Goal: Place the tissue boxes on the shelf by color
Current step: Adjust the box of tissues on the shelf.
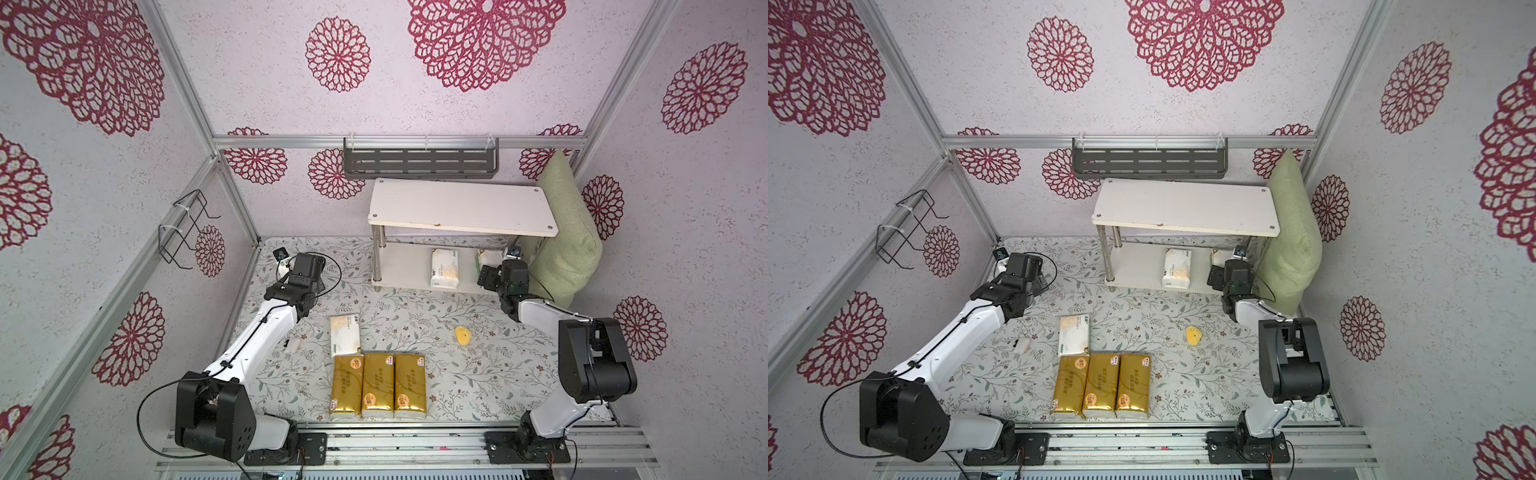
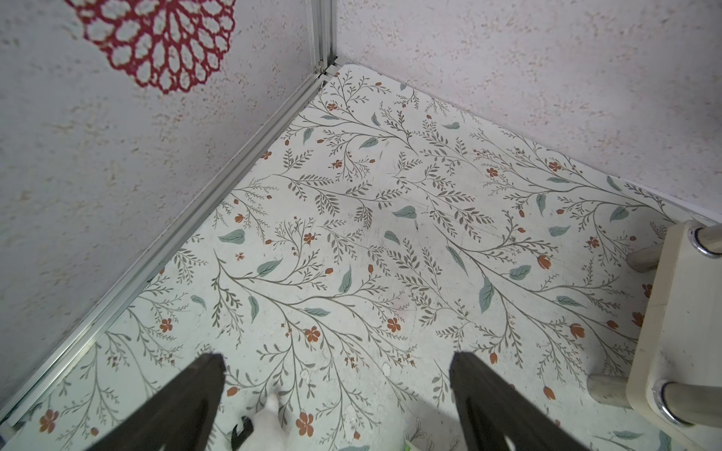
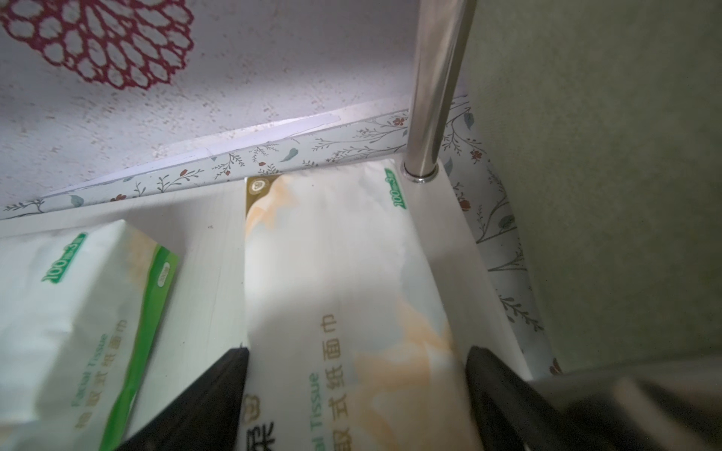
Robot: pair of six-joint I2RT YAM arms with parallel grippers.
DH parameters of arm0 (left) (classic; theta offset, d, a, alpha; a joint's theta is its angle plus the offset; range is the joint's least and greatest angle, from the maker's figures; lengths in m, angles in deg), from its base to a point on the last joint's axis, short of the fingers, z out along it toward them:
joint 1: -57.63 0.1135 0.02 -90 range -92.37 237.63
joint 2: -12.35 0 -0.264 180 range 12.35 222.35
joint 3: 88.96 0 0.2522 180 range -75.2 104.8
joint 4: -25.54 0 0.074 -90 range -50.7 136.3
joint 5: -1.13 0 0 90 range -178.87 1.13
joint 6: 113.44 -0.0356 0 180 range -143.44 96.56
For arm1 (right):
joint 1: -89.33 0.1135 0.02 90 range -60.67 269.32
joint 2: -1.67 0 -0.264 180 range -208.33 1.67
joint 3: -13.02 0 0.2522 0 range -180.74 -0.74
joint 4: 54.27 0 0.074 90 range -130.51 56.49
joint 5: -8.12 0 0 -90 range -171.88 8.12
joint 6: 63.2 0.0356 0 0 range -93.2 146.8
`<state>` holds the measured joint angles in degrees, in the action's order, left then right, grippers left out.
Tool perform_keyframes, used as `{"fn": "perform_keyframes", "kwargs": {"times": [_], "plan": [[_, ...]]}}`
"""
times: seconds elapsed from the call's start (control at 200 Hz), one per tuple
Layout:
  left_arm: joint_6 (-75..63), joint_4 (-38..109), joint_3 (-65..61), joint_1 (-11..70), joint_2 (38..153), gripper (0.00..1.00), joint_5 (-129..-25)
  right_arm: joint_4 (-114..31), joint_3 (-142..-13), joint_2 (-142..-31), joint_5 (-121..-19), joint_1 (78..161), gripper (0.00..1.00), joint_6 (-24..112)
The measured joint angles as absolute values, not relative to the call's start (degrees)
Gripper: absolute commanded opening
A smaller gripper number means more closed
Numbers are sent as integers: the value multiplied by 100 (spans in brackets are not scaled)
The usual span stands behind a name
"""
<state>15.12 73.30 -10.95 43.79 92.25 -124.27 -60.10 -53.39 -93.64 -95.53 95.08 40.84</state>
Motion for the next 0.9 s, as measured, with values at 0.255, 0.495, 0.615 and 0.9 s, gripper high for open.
{"fn": "perform_keyframes", "kwargs": {"times": [0.255, 0.495, 0.615, 0.9], "plan": [[1466, 7332, -1095, 4379, 9225, 97, -12431, -5984, -5433, -9445, -9758, 9611, 92, 4097], [1451, 7339, -1095, 4379, 9225, 97, -12433, -5925, -5433, -9445, -9850, 9690, 92, 4023], [1451, 7339, -1095, 4379, 9225, 97, -12433, -5903, -5433, -9445, -9885, 9716, 92, 3990], [1451, 7348, -1095, 4379, 9225, 97, -12436, -5831, -5461, -9445, -9992, 9771, 94, 3990]]}}
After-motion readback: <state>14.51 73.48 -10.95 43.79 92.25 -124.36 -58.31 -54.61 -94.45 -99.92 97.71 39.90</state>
